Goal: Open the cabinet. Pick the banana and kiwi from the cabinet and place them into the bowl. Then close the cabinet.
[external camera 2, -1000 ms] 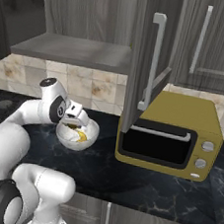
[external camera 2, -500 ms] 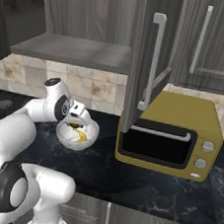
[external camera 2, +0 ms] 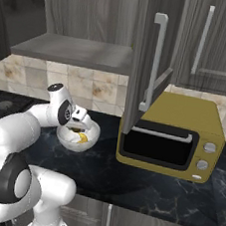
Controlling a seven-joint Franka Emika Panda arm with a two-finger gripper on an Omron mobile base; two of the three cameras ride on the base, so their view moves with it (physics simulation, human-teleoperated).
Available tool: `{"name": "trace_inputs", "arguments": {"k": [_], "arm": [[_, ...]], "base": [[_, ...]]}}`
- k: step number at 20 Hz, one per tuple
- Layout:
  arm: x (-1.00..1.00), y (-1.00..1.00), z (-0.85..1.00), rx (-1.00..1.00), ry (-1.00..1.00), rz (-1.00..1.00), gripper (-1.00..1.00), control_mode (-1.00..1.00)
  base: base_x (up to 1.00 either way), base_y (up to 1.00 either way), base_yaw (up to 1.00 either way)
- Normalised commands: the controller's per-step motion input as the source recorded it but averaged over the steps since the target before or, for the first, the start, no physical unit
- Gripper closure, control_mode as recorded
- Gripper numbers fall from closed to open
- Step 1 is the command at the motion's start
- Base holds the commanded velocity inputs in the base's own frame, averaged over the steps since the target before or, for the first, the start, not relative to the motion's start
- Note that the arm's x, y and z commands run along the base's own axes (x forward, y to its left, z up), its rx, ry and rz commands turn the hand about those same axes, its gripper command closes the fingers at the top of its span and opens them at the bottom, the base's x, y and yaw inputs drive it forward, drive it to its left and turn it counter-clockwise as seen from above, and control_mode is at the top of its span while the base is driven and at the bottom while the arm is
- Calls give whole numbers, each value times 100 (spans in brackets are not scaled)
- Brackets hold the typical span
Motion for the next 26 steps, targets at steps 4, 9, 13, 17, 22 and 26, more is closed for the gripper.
{"name": "trace_inputs", "arguments": {"k": [4, 9, 13, 17, 22, 26], "arm": [[7, 0, -15, 0, 0, 0, 100, -100], [8, 0, -9, 0, 0, 0, 100, -100], [8, 0, -8, 0, 0, 0, 100, -100], [10, 0, -13, 0, 0, 0, 100, -100], [10, 0, -10, 0, 0, 0, 100, -100], [5, 0, -5, 0, 3, 0, 100, -100]], "base": [[0, 0, 0], [0, 0, 0], [0, 0, 0], [0, 0, 0], [0, 0, 0], [0, 0, 0]]}}
